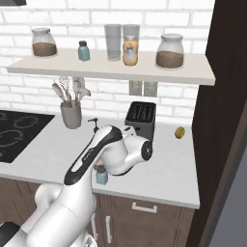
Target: Put the shaker and condiment bottle from the counter next to their counterparts in the cabinet.
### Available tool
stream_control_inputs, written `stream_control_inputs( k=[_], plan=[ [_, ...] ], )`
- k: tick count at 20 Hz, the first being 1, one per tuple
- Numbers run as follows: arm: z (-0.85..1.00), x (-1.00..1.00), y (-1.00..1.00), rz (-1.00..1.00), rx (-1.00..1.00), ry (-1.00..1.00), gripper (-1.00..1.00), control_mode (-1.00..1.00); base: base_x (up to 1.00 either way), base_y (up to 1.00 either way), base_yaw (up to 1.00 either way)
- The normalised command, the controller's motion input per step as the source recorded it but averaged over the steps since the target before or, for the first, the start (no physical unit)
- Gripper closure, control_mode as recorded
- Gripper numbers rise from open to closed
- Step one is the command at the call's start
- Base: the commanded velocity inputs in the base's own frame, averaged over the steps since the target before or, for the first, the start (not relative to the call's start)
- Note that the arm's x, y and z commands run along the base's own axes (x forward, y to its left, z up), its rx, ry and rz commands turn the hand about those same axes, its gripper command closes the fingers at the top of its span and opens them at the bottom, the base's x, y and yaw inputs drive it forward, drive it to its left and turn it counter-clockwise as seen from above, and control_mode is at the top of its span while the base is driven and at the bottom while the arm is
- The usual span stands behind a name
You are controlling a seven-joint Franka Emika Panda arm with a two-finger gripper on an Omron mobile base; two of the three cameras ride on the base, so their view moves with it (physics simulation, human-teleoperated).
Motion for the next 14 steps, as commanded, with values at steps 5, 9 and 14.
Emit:
stream_control_inputs(
  k=[5,9,14],
  plan=[
    [0.0,0.0,0.21,-0.02,0.0,-0.06,-1.0,-1.0,0.0,0.0,0.0],
    [-0.06,0.17,0.08,0.0,0.0,0.0,-1.0,-1.0,0.0,0.0,0.0],
    [-0.16,0.35,0.0,0.0,0.05,0.0,-1.0,-1.0,0.0,0.0,0.0]
  ],
)
